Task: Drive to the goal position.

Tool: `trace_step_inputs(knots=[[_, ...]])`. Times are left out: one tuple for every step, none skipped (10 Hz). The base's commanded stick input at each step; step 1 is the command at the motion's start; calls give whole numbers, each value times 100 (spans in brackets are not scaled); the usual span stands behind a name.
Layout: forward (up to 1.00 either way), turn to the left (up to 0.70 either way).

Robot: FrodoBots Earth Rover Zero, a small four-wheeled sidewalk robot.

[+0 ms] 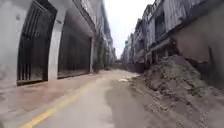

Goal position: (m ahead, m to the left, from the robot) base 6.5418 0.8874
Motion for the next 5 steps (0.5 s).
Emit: trace_step_inputs(knots=[[100,0],[100,0],[100,36],[100,40],[100,40]])
